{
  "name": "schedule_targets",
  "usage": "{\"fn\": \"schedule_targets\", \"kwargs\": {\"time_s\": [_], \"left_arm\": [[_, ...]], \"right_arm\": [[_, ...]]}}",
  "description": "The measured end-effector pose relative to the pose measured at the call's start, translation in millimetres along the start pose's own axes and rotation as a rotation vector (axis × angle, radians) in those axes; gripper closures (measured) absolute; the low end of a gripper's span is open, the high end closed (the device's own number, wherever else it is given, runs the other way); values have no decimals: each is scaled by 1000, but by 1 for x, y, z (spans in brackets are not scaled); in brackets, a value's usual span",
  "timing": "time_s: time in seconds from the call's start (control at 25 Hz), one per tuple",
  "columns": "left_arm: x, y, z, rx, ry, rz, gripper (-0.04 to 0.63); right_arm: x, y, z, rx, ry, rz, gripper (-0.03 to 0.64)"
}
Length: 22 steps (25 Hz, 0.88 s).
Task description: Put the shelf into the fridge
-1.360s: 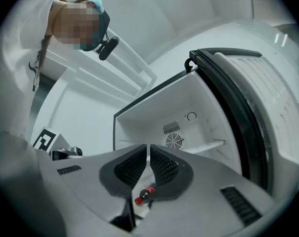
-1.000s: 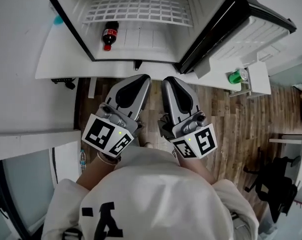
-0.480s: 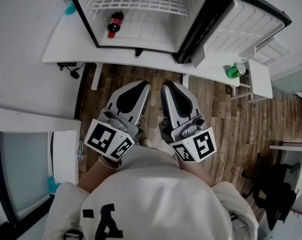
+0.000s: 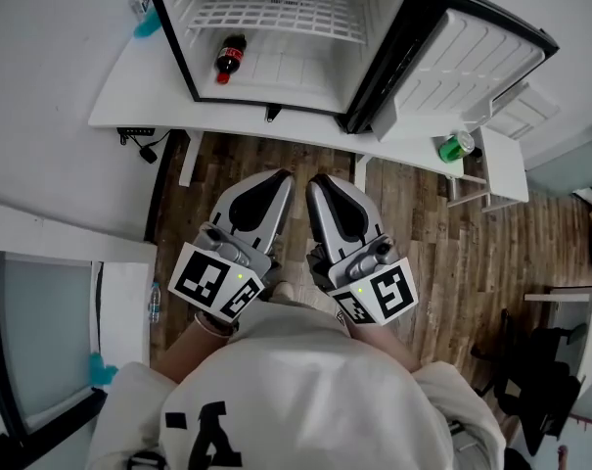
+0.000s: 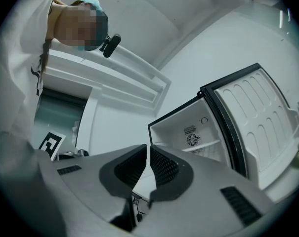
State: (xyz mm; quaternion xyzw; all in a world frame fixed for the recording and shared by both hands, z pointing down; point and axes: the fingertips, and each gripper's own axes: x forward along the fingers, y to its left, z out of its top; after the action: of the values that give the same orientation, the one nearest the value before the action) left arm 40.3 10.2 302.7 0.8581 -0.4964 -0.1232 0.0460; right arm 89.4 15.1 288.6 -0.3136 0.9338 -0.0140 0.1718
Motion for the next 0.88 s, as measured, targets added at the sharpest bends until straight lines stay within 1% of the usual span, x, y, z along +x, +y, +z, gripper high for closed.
{"fn": "schedule_targets", "kwargs": {"time_s": [0.16,0.36,0.64,0.88], "left_arm": [[-11,-4,9,0,-18,-12,584],[-45,-13,13,-4,-15,-17,584],[-118,-28,16,-12,-1,-3,584],[-174,-57,19,-22,1,-31,584]], "right_arm": [[-4,17,5,-26,1,5,572],[-19,47,0,-10,15,-15,572],[-50,117,-7,0,32,-22,572],[-85,174,-6,-11,32,-46,572]]}}
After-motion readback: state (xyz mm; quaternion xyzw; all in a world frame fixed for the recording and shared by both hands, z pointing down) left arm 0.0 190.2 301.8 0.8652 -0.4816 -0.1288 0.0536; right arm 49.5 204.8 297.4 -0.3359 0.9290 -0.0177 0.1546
